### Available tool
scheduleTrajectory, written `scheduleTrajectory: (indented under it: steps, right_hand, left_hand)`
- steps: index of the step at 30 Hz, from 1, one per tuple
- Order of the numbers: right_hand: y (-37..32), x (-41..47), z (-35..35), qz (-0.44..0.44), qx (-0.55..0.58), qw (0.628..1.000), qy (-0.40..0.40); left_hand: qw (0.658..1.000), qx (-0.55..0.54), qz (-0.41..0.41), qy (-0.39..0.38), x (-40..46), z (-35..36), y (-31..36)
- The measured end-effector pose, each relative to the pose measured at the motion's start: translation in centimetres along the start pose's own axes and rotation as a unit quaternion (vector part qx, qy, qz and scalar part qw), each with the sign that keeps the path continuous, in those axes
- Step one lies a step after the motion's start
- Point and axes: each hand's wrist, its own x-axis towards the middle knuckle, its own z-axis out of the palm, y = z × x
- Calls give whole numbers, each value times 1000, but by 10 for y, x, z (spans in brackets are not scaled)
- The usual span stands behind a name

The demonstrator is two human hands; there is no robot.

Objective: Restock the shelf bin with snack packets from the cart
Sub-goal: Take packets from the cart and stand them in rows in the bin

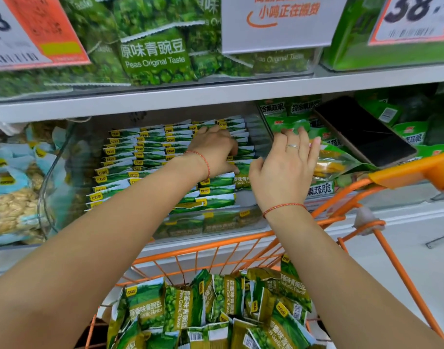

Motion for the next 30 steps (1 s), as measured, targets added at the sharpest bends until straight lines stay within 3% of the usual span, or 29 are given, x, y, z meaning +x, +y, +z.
scheduleTrajectory:
  steps: [7, 12, 16, 18, 20, 21, 23, 25, 27, 30]
  right_hand:
    - [1, 0, 2, -1, -9, 1000, 0]
    - [2, 1, 0, 4, 4, 1000, -23]
    - [0, 2, -15, 2, 45, 998, -31]
    - [-2, -1, -23, -33, 77, 996, -3]
    - [-4, -6, -32, -87, 133, 987, 30]
    - [-6, -9, -37, -115, 161, 979, 39]
    - [-13, -18, -50, -186, 190, 964, 32]
    - [-25, -32, -65, -258, 200, 945, 7]
    - [-37, -51, -79, -317, 195, 928, -29]
    - [-48, -75, -95, -416, 166, 889, -89]
  left_hand:
    - [999, 3, -33, -17, 8, 2, 5]
    - [989, -106, -17, 107, -28, -19, -10]
    - [962, -98, 118, 225, -102, -38, 2]
    - [949, -89, 180, 244, -150, -42, 11]
    - [956, -83, 204, 192, -196, -40, 19]
    - [972, -81, 186, 120, -215, -36, 23]
    - [993, -38, 85, -76, -241, -21, 27]
    - [976, -4, -29, -216, -255, -4, 32]
    - [965, -9, -98, -244, -261, 11, 42]
    - [957, -51, -172, -228, -257, 29, 55]
